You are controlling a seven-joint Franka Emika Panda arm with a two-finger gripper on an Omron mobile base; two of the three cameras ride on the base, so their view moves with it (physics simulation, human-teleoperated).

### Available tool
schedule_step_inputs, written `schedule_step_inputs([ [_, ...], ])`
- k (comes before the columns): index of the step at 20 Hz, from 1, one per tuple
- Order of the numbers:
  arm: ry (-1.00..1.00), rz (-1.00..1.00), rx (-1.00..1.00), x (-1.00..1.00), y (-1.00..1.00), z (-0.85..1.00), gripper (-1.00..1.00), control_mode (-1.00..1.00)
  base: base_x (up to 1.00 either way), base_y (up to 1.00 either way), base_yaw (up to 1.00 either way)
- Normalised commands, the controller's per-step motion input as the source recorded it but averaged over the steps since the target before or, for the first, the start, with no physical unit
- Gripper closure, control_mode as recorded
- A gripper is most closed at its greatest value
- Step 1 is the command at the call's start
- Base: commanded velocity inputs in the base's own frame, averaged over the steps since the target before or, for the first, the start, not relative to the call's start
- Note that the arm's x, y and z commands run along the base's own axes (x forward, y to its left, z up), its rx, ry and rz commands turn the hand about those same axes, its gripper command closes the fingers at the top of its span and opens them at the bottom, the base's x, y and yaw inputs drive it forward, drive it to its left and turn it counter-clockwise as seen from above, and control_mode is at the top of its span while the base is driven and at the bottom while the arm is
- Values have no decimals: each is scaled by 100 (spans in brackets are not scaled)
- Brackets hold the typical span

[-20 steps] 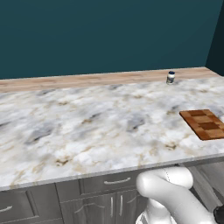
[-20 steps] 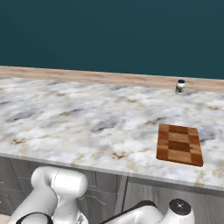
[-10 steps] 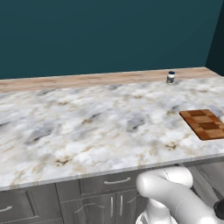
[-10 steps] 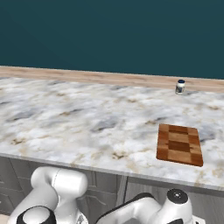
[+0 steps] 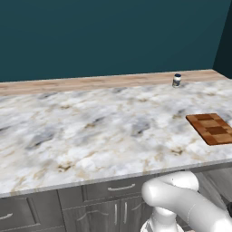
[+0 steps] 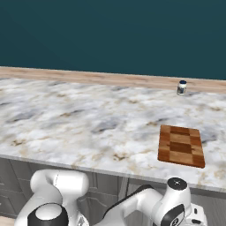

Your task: Open the drawer on the right and place the cutting tools on the cutting board.

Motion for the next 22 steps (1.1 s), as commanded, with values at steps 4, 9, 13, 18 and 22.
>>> schedule_step_inputs([
  [4,4,0,2,31,-4,-17,-100,-100,0,0,0],
  [9,5,0,3,9,-16,-24,-100,-100,0,0,0],
  [13,2,0,5,0,-29,-31,-100,-100,0,0,0],
  [18,0,0,9,0,-36,-34,-100,-100,0,0,0],
  [22,0,0,9,0,-31,-34,-100,-100,0,0,0],
])
